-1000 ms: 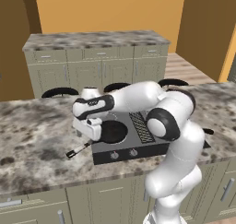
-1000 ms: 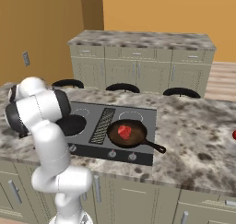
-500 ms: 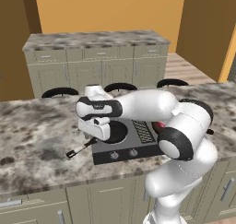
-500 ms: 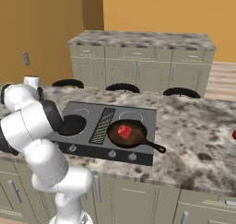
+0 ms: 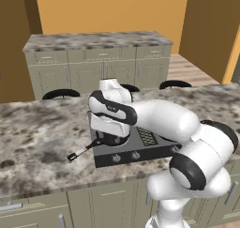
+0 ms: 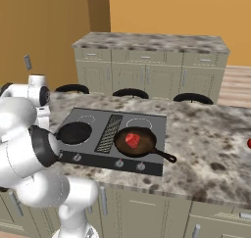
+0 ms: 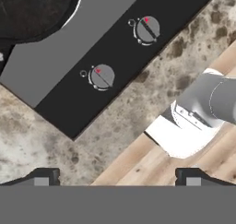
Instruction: Place both pans onto different burners. Then place the tomato and the steak on different pans.
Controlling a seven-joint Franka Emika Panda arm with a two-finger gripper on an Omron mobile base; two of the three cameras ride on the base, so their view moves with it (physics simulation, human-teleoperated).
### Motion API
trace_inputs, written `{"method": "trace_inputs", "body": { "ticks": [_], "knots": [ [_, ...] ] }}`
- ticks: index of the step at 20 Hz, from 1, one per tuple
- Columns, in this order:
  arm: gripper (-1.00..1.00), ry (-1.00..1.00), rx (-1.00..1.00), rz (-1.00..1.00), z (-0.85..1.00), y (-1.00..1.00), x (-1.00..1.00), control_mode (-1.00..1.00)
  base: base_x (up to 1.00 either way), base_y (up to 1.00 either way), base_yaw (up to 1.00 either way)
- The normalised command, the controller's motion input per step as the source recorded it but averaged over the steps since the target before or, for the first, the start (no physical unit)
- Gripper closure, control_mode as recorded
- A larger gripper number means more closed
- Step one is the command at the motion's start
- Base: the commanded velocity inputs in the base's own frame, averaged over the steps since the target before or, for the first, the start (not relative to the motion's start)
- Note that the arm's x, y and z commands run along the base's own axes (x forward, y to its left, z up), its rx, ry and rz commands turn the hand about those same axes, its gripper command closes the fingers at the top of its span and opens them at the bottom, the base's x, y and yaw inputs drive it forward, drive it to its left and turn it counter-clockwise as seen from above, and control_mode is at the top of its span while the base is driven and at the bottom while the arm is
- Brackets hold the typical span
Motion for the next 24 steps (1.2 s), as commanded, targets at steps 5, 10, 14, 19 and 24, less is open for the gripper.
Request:
{"method": "trace_inputs", "body": {
  "ticks": [5, 10, 14, 19, 24],
  "knots": [
    [-1.00, -0.01, -0.01, 0.17, 0.19, -0.68, -0.32, -1.00, 0.00, 0.00, 0.00],
    [-1.00, 0.00, 0.00, 0.16, 0.26, -0.64, -0.26, -1.00, 0.00, 0.00, 0.00],
    [-1.00, 0.01, 0.00, 0.12, 0.21, -0.29, -0.35, -1.00, 0.00, 0.00, 0.00],
    [-1.00, 0.02, 0.00, 0.12, 0.17, -0.23, -0.34, -1.00, 0.00, 0.00, 0.00],
    [-1.00, 0.00, 0.04, 0.15, 0.09, -0.33, -0.08, -1.00, 0.00, 0.00, 0.00]
  ]
}}
